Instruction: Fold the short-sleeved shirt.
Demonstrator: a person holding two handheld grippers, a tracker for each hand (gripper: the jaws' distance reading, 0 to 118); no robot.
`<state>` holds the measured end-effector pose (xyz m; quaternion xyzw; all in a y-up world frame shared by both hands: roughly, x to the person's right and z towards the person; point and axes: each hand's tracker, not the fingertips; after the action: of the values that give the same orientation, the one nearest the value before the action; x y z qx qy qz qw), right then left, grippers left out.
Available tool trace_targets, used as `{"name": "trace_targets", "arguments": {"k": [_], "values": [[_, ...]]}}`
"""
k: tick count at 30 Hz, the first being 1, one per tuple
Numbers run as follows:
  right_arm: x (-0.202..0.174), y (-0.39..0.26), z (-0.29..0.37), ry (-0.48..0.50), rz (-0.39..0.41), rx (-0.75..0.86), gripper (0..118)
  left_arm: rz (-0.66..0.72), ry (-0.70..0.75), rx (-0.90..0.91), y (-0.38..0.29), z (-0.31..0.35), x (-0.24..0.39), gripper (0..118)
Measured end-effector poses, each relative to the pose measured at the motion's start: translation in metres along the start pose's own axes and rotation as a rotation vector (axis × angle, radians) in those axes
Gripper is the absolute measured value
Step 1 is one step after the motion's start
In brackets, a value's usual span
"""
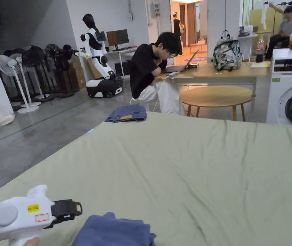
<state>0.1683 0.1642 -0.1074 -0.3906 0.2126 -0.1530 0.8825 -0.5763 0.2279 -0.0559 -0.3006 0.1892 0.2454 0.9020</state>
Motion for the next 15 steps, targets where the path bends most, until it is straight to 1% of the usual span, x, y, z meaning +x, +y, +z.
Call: {"name": "trace_targets", "arguments": {"k": [1, 2, 3, 5, 6, 8, 10, 12, 15], "values": [[0.000, 0.005, 0.004, -0.019, 0.015, 0.027, 0, -0.030, 0.038, 0.065, 0.003, 0.020, 0.007, 60], [0.000, 0.010, 0.009, -0.039, 0.034, 0.073, 0, -0.066, 0.030, 0.135, 0.012, 0.040, 0.010, 60], [-0.002, 0.016, 0.014, -0.060, 0.065, 0.124, 0, -0.099, -0.054, 0.154, 0.013, 0.057, 0.025, 60], [-0.011, 0.031, 0.026, -0.096, 0.133, 0.209, 0, -0.208, -0.058, 0.229, 0.009, 0.090, 0.062, 60], [-0.016, 0.038, 0.033, -0.109, 0.166, 0.258, 0, -0.291, -0.055, 0.276, 0.005, 0.104, 0.077, 60], [-0.028, 0.050, 0.046, -0.136, 0.228, 0.339, 0, -0.382, -0.057, 0.343, -0.009, 0.131, 0.116, 60], [-0.039, 0.061, 0.058, -0.162, 0.295, 0.411, 0, -0.466, -0.120, 0.449, -0.026, 0.152, 0.147, 60], [-0.046, 0.068, 0.068, -0.174, 0.319, 0.475, 0, -0.528, -0.168, 0.528, -0.045, 0.166, 0.181, 60], [-0.051, 0.078, 0.073, -0.166, 0.323, 0.548, 0, -0.561, -0.265, 0.638, -0.078, 0.181, 0.234, 60]]}}
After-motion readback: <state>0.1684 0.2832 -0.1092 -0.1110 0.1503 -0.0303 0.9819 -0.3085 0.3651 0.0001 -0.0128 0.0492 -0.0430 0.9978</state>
